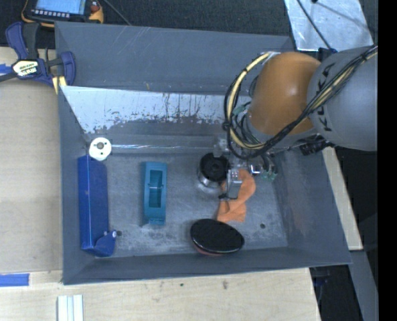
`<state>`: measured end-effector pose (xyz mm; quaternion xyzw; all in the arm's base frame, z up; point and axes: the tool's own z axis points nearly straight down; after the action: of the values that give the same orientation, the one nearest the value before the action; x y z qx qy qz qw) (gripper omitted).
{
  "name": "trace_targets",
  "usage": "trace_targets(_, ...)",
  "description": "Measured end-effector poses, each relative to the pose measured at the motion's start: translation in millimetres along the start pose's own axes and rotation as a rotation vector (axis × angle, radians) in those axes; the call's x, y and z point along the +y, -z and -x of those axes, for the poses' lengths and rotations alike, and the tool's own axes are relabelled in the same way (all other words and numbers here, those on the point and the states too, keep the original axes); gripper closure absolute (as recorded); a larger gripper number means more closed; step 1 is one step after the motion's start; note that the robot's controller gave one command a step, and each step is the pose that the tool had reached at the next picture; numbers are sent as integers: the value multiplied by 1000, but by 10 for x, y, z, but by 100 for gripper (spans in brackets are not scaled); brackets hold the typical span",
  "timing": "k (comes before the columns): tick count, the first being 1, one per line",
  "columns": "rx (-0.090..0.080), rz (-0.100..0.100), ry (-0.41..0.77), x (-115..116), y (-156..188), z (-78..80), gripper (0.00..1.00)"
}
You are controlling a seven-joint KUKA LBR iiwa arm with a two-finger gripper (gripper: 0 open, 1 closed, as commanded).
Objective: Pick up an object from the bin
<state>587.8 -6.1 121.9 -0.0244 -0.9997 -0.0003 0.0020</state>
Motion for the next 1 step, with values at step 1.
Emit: trace_targets(1, -7, -1, -6, 214, 499, 252, 0)
